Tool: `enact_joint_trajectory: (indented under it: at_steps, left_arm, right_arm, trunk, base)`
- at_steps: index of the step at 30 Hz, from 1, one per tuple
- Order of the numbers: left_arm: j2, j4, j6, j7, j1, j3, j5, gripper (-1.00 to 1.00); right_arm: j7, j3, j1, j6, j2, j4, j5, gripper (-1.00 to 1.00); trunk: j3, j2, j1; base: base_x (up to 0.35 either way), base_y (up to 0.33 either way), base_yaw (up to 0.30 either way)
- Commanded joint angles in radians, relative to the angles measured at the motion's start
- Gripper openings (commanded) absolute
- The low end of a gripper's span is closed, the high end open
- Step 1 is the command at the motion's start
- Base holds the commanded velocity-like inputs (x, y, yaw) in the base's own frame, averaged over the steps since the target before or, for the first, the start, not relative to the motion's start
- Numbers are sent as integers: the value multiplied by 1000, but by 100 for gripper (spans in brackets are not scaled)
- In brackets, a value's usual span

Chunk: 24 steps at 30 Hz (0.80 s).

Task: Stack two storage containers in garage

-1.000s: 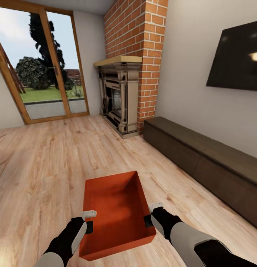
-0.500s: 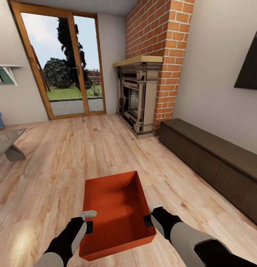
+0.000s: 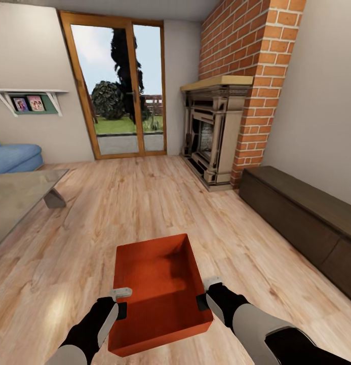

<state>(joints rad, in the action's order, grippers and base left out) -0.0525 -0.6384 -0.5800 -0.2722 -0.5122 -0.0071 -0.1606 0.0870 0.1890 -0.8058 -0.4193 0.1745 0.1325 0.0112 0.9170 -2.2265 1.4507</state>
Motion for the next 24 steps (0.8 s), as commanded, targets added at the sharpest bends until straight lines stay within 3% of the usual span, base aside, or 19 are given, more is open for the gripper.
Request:
enact_joint_trajectory:
  at_steps: [1,24]
  left_arm:
    - [0,-1,-4,-10,0,-2,-8,-100]
    - [0,-2,-4,-10,0,-2,-8,-100]
  right_arm:
    - [0,-6,-1,-7,0,3,-13,-100]
    - [0,-6,-1,-7,0,3,-13,-100]
  trunk:
    - [1,0,0]
    - [1,0,0]
  base:
    - [0,0,292]
    - [0,0,292]
